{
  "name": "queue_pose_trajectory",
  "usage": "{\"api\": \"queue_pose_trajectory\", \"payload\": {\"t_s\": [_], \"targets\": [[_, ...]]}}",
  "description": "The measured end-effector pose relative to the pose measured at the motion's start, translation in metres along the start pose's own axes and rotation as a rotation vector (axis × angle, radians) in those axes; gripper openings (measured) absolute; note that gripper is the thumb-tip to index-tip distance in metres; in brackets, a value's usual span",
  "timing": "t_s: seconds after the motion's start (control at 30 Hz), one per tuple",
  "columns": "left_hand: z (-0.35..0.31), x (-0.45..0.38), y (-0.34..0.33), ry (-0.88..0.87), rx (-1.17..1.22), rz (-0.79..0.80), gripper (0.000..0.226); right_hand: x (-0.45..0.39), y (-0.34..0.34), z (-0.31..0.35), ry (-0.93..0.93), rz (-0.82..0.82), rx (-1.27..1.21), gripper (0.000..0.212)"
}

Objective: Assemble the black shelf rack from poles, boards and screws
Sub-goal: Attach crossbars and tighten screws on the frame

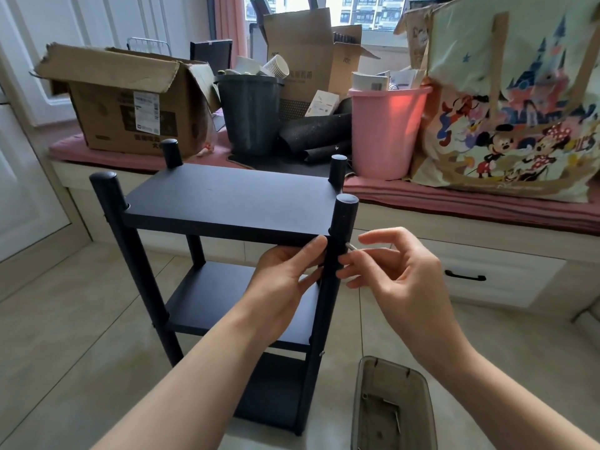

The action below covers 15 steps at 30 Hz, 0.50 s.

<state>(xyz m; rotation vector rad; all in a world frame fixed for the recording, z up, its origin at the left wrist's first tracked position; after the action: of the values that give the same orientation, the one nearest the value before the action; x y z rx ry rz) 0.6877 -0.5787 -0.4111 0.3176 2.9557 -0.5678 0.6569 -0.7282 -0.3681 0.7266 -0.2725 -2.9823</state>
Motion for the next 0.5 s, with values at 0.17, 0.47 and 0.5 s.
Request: {"api": "queue_pose_trajectory", "payload": {"t_s": [0.17,0.47,0.5], "targets": [[0.0032,-0.001,0.0005,0.003,0.005,-0.01,0.029,-0.0008,0.0038,0.0011,0.054,-0.03,0.111,0.01],[0.0036,0.0003,0.0013,0.032,0.018,0.006,0.027,-0.003,0.0049,0.0004,0.072,-0.049,0.134,0.011],[0.0033,0.0009,0.001,0.031,0.02,0.011,0.027,-0.0031,0.0055,0.0005,0.068,-0.06,0.136,0.011]]}}
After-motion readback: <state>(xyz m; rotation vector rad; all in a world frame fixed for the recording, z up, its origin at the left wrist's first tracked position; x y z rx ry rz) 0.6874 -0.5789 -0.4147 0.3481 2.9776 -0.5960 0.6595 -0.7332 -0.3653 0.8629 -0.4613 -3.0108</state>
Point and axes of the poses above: each hand's wrist, its own x-axis away from the middle knuckle, its own y-axis out of the back of the hand, z = x × y, the point moved 6 cm from there along -x, towards the middle knuckle, and after that the axes turned 4 degrees about z, right-handed, at the moved point
